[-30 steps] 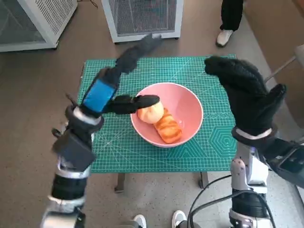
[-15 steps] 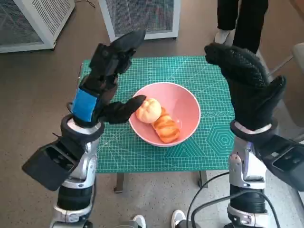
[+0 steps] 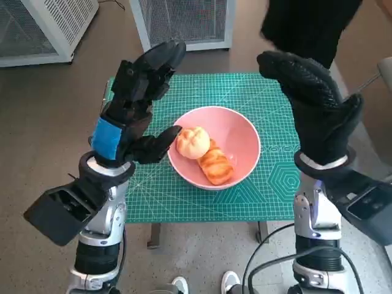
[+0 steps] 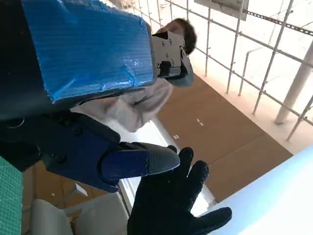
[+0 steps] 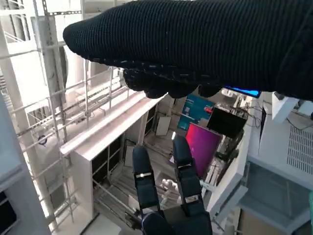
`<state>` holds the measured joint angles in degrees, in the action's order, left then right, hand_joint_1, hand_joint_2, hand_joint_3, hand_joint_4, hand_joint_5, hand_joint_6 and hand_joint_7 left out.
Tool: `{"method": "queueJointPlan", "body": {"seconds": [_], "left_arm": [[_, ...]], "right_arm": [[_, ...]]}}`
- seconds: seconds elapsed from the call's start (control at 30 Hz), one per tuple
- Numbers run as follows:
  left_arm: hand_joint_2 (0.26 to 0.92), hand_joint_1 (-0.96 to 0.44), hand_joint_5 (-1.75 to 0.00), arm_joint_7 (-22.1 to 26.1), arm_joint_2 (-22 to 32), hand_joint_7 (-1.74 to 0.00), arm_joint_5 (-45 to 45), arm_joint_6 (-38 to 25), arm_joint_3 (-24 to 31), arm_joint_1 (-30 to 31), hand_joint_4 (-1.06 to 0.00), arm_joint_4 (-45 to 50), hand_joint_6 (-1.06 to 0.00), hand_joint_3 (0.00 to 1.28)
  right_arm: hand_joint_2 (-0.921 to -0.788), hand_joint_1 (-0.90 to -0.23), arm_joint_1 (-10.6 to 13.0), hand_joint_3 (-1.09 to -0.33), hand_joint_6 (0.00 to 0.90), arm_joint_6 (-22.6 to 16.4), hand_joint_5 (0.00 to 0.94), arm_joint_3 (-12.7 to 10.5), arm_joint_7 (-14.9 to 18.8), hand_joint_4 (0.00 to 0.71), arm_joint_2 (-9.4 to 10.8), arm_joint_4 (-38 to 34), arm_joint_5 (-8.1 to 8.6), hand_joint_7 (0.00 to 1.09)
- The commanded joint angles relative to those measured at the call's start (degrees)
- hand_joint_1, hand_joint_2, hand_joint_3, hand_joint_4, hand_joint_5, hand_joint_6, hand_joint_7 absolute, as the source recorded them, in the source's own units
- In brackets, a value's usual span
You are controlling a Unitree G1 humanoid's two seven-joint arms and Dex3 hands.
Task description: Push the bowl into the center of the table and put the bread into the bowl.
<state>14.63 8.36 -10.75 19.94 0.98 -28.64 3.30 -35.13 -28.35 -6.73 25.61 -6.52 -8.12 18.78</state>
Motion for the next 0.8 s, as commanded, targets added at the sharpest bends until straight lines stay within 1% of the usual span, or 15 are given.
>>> {"method": "queueJointPlan", "body": {"seconds": [0.03, 0.17, 0.53, 0.8], "left_arm": [[0.921, -0.6, -0.02, -0.3, -0.5, -0.64, 0.8, 1.0, 0.3, 0.4, -0.21, -0.3, 0.0, 0.46], [0.921, -0.59, -0.02, -0.3, -0.6, -0.64, 1.0, 1.2, 0.3, 0.3, -0.21, -0.4, 0.0, 0.46], [0.921, -0.59, -0.02, -0.3, -0.6, -0.64, 1.6, 2.1, 0.5, 0.4, -0.2, -0.9, 0.0, 0.46], [0.921, -0.6, -0.02, -0.5, -0.4, -0.64, 1.9, 1.8, 0.6, 0.4, -0.2, -0.8, 0.0, 0.44]], "right_arm": [[-0.921, -0.354, 0.1, -0.453, 0.089, 1.2, 0.025, 0.3, -0.4, 0.384, -0.5, 0.2, -0.29, 0.71], [-0.921, -0.355, 0.1, -0.455, 0.086, 2.0, 0.022, 0.4, -0.4, 0.381, -0.4, 0.6, 0.0, 0.71], [-0.921, -0.364, 0.3, -0.453, 0.08, 2.9, 0.016, 0.4, -0.4, 0.375, -0.6, 1.3, 0.02, 0.72], [-0.921, -0.366, 0.7, -0.45, 0.079, 2.8, 0.014, 0.4, -0.7, 0.375, -0.3, 1.6, -0.15, 0.73]]}}
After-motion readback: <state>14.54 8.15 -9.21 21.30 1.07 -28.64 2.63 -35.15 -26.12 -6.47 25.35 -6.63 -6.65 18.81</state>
